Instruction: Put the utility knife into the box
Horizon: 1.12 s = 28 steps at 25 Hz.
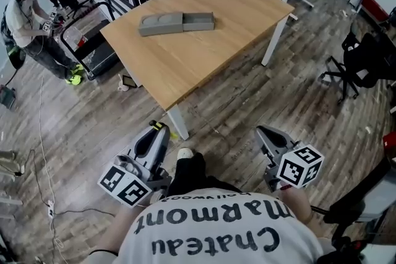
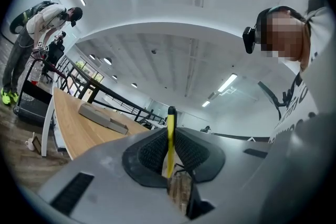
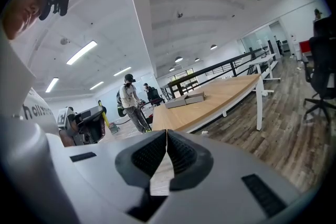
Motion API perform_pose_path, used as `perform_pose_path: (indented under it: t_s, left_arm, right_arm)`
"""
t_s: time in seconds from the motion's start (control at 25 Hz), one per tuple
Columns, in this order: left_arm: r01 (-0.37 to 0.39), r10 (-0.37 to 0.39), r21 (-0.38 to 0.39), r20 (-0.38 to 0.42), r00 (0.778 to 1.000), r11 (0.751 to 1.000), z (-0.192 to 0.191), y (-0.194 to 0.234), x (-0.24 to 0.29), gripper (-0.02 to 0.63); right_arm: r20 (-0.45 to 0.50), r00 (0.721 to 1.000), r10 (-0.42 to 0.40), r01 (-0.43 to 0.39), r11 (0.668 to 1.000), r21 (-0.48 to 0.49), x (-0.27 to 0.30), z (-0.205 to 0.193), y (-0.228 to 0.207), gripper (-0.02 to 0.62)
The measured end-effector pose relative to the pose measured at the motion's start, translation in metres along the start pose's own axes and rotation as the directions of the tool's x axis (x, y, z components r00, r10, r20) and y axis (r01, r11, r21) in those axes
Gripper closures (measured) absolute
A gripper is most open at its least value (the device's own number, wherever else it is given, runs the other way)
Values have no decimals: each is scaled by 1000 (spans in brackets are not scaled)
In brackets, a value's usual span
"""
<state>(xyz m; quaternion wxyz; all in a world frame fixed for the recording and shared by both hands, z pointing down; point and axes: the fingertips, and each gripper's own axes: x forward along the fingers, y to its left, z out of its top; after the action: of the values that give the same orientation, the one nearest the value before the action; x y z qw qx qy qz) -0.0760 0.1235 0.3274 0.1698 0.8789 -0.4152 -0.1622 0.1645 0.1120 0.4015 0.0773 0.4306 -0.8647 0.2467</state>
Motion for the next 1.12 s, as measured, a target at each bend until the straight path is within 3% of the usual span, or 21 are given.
perform_pose_path:
  t_s: [0.56,0.8,1.12]
  left_arm:
    - [83,-83,-26,-1,997,996,2,22,51,565]
    - [48,-49,-47,-24,998,998,8,57,73,565]
    - [73,-75,-33,-42,996,997,29,85,118,565]
  right_arm:
    - [8,997,-74,74,997,13,15,16,-27,586]
    - [-15,999,-48,48,999,9,51,30,-31,584]
    - [-11,999,-53,53,997,49,91,59,-53,584]
